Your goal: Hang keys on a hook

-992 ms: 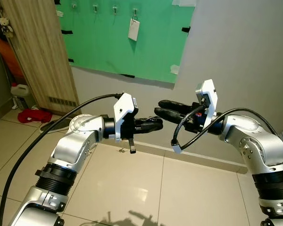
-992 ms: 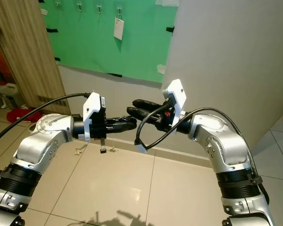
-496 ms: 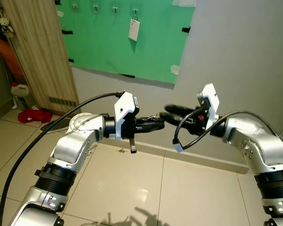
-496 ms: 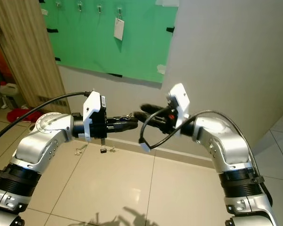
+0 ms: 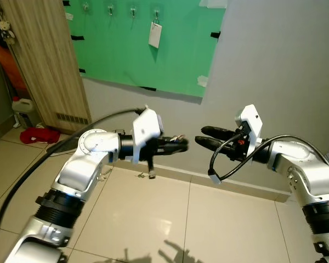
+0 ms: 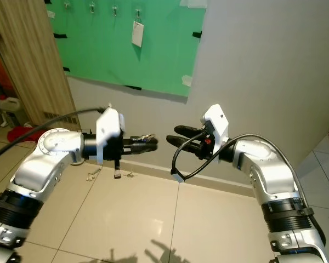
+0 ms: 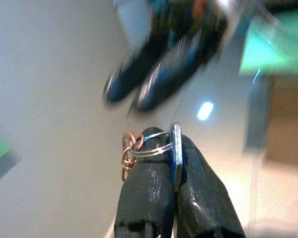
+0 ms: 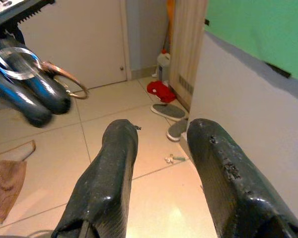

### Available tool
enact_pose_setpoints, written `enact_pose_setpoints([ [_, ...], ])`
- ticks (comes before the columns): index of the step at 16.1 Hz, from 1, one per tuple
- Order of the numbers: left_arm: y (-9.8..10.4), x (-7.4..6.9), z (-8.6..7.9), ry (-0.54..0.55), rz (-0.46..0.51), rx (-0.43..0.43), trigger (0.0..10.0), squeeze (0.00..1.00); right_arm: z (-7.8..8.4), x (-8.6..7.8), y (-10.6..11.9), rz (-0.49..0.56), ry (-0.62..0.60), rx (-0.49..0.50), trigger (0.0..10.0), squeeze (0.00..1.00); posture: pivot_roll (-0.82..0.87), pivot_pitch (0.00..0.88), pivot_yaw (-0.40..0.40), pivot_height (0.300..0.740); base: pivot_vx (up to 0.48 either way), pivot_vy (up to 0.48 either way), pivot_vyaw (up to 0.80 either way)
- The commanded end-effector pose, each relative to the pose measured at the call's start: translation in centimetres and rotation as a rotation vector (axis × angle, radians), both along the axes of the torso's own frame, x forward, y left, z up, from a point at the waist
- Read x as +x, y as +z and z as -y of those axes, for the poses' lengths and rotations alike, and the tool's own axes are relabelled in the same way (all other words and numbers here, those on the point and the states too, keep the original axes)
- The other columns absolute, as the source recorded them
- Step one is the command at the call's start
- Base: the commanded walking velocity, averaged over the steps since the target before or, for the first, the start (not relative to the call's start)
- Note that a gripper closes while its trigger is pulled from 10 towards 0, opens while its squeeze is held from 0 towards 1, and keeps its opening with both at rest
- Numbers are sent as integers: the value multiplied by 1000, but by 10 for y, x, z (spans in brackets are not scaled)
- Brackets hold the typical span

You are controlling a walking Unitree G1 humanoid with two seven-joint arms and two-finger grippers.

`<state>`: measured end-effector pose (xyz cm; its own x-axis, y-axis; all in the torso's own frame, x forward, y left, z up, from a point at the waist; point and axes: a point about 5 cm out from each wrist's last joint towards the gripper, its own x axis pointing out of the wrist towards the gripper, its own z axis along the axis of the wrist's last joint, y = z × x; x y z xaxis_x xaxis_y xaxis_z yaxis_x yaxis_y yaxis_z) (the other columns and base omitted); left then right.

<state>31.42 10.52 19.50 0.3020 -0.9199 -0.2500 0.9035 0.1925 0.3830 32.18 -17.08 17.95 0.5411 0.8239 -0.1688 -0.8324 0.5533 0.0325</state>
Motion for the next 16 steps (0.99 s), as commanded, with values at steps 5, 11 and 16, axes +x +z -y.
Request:
enact_pose_setpoints([
  [5,-14,-5,-5,-112,191,328,10000,0,2,-3,-17,6,0,-97,10000,0,-68,0,-46,740,0,0,0],
  [11,-14,19,7,-242,560,629,10000,0,-8,-2,-25,51,22,-160,10000,0,-52,0,-35,740,0,0,0],
  [16,10,31,31,-311,1087,632,10000,0,-14,0,-16,166,23,-226,10000,0,-70,0,-28,740,0,0,0],
])
